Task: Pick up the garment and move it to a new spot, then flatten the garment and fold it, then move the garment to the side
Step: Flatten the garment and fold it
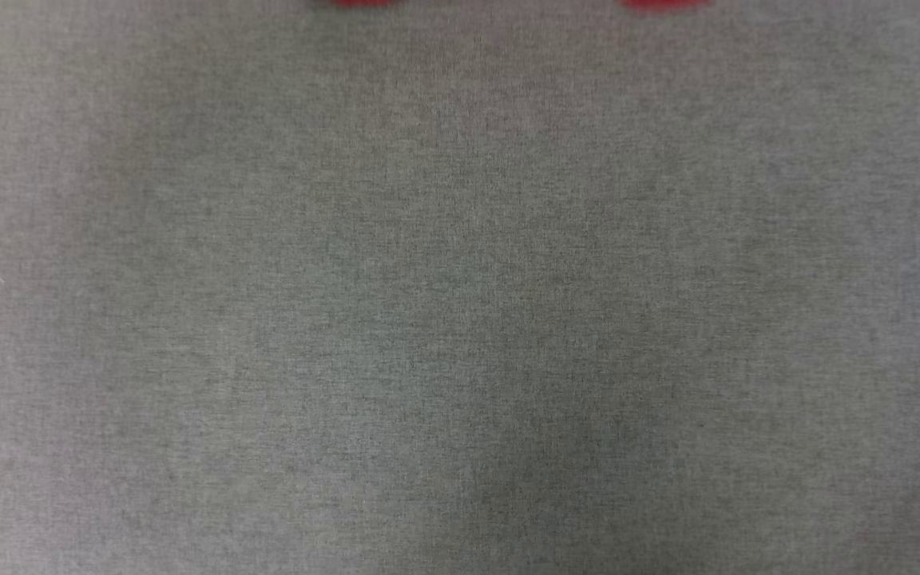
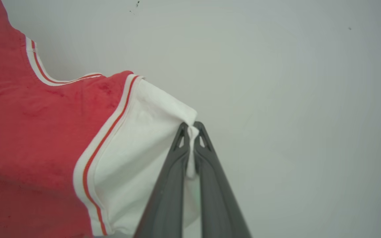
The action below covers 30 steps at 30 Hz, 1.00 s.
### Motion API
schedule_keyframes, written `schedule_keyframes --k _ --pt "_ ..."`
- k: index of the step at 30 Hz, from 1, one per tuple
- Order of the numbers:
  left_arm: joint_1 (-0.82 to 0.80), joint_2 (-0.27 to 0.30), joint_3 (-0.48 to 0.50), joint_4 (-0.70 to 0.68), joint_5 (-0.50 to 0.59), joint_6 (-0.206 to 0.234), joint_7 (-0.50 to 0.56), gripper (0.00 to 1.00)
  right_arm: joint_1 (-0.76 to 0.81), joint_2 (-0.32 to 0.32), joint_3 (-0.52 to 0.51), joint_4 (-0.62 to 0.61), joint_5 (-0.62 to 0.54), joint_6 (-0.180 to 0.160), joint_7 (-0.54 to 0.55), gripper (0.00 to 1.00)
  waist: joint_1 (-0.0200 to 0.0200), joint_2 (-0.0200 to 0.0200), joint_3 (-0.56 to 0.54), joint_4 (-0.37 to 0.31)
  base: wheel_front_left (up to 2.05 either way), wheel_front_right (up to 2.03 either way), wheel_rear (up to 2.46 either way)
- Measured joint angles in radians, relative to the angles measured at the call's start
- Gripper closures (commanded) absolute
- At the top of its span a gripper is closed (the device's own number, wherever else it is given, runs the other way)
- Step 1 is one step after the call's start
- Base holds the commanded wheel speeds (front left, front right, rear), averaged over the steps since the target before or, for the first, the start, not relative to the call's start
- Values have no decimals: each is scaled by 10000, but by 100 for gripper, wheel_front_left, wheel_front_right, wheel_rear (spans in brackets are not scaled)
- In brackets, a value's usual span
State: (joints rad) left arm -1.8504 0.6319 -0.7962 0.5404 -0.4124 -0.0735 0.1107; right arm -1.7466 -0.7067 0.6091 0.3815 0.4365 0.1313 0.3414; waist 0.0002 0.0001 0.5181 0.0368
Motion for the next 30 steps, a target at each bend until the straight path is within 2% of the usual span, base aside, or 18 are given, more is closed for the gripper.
schedule_keyframes --k 8,11,17,24,30 --pt "-1441 -533 -67 1267 265 -232 -748 100 -1768 748 616 1893 -433 0 -913 100 0 0 437 164 0 0 0" --pt "-1547 -746 -157 1655 209 -322 -907 100 -1987 861 1005 2447 -378 0 -1281 100 0 0 523 238 0 0 0" --pt "-1291 -813 -357 2497 -4 -420 -1367 100 -1949 959 1829 3302 71 0 -1933 100 -1 0 775 217 0 0 0" --pt "12 -1112 -652 3405 -443 -497 -2079 100 -778 897 2717 3731 913 0 -2759 100 0 0 826 212 0 0 0" --pt "1999 -1187 -619 3668 -1225 -527 -2922 100 1027 926 3156 3891 1653 0 -3730 100 -1 0 505 89 0 0 0"
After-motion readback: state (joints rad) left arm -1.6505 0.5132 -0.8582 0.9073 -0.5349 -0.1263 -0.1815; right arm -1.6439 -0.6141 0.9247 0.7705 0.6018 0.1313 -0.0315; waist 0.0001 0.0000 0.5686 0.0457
